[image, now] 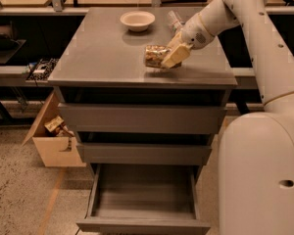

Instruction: Pick orange can from bottom drawer and place on counter

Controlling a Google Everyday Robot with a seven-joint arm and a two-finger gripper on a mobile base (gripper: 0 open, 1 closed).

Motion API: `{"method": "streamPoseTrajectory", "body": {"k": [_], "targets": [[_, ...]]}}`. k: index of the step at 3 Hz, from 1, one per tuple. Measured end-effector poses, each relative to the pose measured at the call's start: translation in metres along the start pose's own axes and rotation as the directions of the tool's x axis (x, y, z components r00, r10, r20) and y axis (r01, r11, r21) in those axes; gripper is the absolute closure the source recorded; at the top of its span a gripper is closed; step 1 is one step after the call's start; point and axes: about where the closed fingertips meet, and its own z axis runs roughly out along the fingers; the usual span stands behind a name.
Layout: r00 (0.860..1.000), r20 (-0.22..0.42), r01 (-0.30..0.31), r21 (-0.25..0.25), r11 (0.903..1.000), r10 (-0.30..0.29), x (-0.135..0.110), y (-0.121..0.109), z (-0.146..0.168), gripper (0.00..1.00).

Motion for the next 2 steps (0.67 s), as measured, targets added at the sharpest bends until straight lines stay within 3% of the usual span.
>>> {"method": "streamPoseTrajectory", "body": {"k": [2], "targets": [[1.000, 0.007, -0.006, 0.009, 0.9999, 0.006, -0.0011, -0.0080, 0.0089, 0.35]]}}
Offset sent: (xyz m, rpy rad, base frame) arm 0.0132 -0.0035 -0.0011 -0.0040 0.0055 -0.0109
